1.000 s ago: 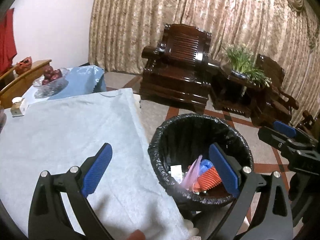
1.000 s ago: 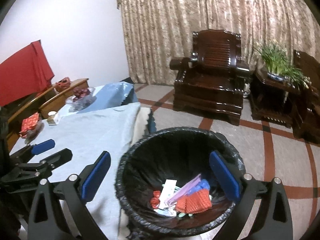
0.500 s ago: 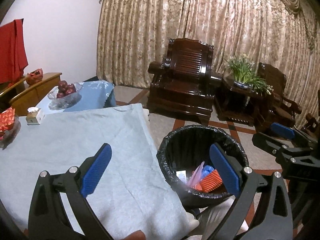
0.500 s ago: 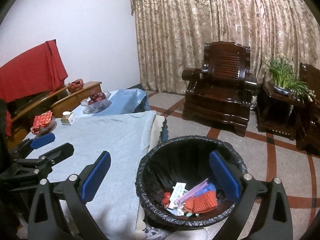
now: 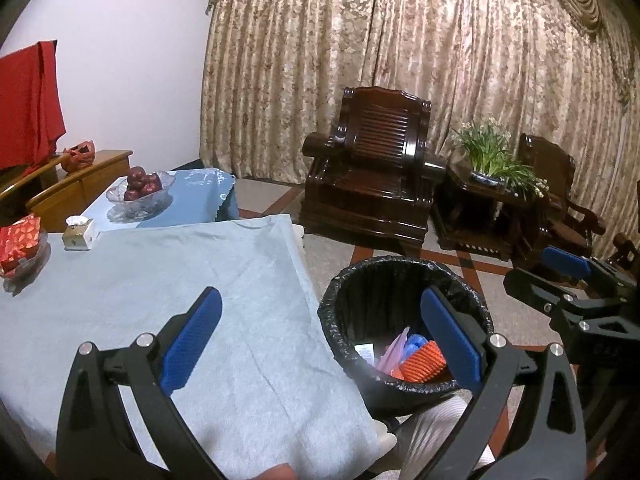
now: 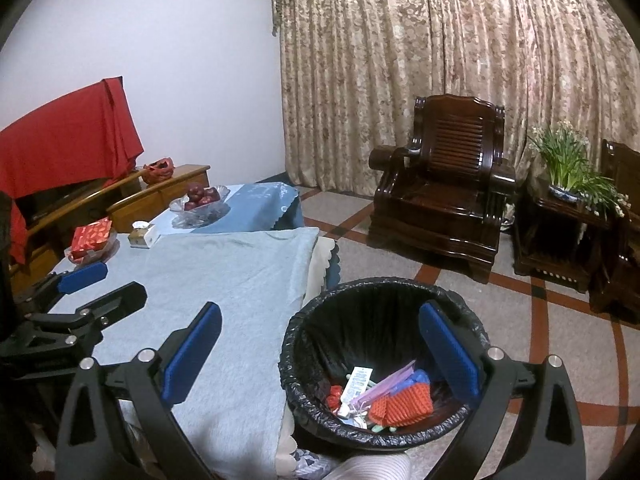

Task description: Collect trash

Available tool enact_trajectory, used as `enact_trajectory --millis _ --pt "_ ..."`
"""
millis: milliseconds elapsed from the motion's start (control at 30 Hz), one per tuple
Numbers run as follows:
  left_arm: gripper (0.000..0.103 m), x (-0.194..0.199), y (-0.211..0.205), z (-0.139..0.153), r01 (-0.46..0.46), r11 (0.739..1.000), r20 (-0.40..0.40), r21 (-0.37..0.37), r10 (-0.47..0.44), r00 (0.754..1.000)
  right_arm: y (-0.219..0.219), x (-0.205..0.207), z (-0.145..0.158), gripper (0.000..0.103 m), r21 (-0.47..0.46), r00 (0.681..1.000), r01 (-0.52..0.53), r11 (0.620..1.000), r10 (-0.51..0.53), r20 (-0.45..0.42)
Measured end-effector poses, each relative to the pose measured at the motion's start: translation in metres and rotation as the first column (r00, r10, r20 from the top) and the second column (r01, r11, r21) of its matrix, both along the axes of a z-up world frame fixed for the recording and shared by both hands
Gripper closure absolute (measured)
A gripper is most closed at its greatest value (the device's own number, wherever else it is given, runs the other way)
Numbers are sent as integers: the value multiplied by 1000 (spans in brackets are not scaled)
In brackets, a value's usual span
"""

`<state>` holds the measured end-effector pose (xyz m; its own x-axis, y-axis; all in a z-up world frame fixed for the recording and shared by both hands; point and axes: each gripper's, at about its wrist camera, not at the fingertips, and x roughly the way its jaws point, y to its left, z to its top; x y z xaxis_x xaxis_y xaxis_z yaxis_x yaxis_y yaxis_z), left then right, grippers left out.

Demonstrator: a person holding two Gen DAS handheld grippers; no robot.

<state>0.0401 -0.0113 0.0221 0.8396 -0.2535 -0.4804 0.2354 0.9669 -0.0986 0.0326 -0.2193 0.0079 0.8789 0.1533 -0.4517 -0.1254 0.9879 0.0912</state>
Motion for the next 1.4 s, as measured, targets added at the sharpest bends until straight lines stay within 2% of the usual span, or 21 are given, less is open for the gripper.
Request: enact_trajectory --millis 1400 --pt "6 1 21 -10 -16 1000 -8 6 16 1000 7 6 0 6 1 1000 -14 1000 14 -8"
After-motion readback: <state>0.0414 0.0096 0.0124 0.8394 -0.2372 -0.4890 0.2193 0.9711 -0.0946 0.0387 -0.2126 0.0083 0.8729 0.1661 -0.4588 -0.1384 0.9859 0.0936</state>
